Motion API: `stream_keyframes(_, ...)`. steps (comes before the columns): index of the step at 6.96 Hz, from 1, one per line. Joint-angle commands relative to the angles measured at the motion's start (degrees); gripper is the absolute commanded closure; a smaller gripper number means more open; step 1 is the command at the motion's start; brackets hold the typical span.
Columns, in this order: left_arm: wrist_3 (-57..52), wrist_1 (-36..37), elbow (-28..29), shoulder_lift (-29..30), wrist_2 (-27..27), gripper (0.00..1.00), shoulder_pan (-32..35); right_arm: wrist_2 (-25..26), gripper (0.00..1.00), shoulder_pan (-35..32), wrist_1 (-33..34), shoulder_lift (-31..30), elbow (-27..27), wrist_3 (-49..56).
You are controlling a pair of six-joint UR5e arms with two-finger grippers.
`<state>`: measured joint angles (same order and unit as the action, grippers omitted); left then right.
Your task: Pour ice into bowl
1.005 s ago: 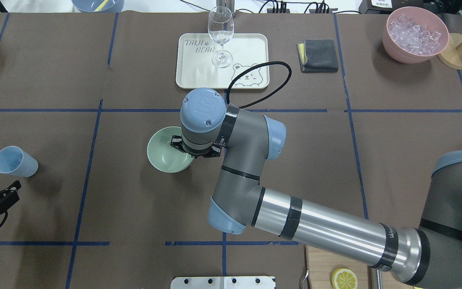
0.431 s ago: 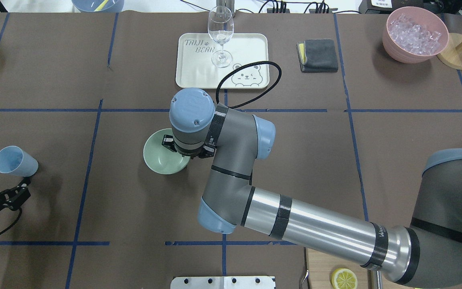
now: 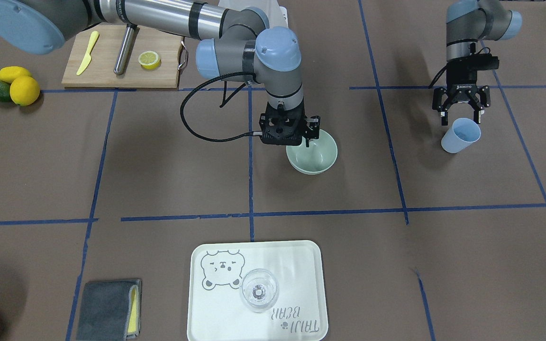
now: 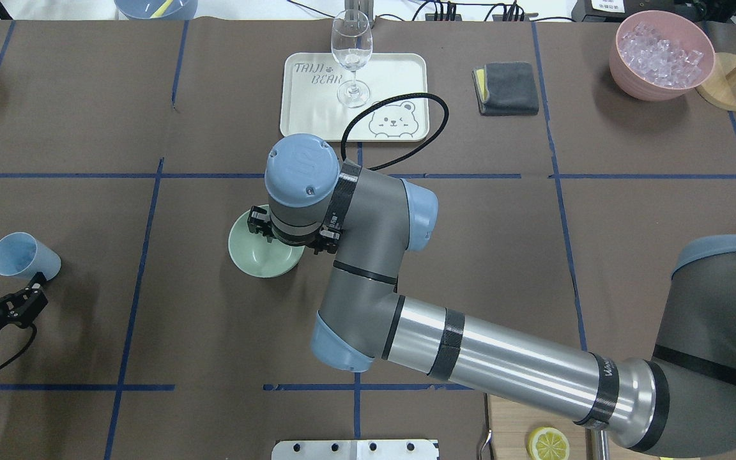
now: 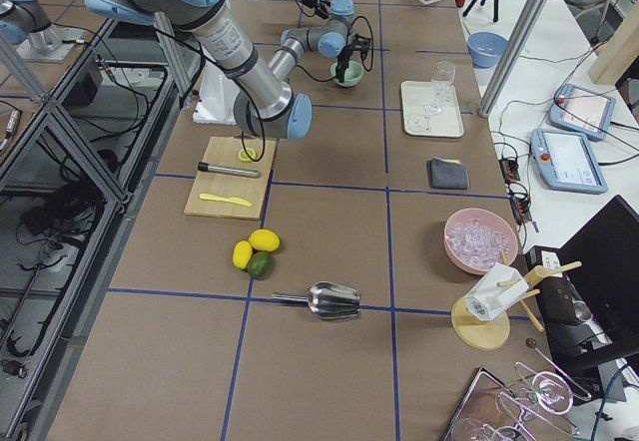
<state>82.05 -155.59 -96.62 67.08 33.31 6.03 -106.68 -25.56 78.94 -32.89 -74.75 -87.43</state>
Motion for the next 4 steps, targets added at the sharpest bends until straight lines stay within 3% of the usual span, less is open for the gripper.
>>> stream_keyframes(1,-0.31,-0.07,1.86,2.59,-0.62,0.03,-0.05,-2.21,0.0,-1.68,7.22,-0.68,-4.59,0.85)
stream_keyframes(2,-0.39,-0.15,3.96,4.7,-0.53,0.03,-0.05,-2.22,0.0,-3.0,12.06,-1.55,-7.84,3.64)
stream_keyframes(4,-2.14,-0.5,3.98,4.64,-0.27,0.04,0.65,-2.22,0.0,-4.58,13.69,-6.54,-12.77,7.26)
